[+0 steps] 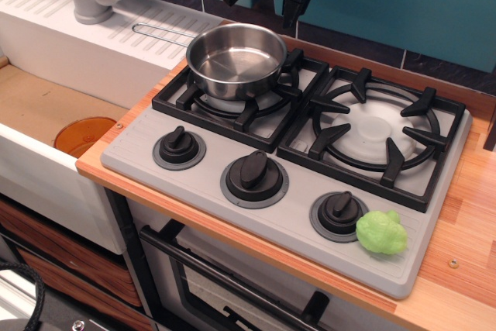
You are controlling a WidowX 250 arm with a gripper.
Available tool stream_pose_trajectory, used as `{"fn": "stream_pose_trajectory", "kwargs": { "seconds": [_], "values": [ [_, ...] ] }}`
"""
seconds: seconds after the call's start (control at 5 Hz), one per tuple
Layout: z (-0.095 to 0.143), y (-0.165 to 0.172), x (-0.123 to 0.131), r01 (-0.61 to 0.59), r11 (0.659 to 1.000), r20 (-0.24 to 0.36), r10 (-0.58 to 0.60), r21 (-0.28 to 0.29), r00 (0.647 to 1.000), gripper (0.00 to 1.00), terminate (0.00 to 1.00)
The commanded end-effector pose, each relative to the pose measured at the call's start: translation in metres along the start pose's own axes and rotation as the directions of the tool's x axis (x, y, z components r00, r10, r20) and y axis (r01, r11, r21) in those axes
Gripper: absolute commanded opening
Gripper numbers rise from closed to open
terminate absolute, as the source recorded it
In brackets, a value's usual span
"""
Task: Put pot or pan on stove and put cauliflower in pot or pan
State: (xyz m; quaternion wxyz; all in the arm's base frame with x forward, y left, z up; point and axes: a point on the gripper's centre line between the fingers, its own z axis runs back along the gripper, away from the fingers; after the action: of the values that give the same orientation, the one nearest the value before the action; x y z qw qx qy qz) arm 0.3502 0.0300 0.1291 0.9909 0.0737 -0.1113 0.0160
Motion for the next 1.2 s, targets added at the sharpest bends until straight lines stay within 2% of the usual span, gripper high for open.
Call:
{"fn": "stream_pose_trajectory", "kwargs": {
  "seconds": [0.0, 0.2, 0.4, 0.8, 1.0],
  "values": [
    [0.0, 0.0, 0.0, 0.0, 1.0, 0.0, 0.0, 0.0, 1.0, 1.0, 0.0],
    [-0.023, -0.005, 0.0, -0.004, 1.0, 0.053, 0.004, 0.007, 0.999, 1.0, 0.0],
    [-0.034, -0.006, 0.003, -0.015, 1.0, 0.075, 0.017, -0.02, 0.997, 1.0, 0.0],
    [-0.073, -0.009, 0.01, 0.009, 0.999, 0.156, -0.002, -0.045, 0.988, 1.0, 0.0],
    [-0.071, -0.008, 0.012, -0.005, 1.0, 0.126, 0.009, -0.028, 0.992, 0.0, 0.0]
  ]
}}
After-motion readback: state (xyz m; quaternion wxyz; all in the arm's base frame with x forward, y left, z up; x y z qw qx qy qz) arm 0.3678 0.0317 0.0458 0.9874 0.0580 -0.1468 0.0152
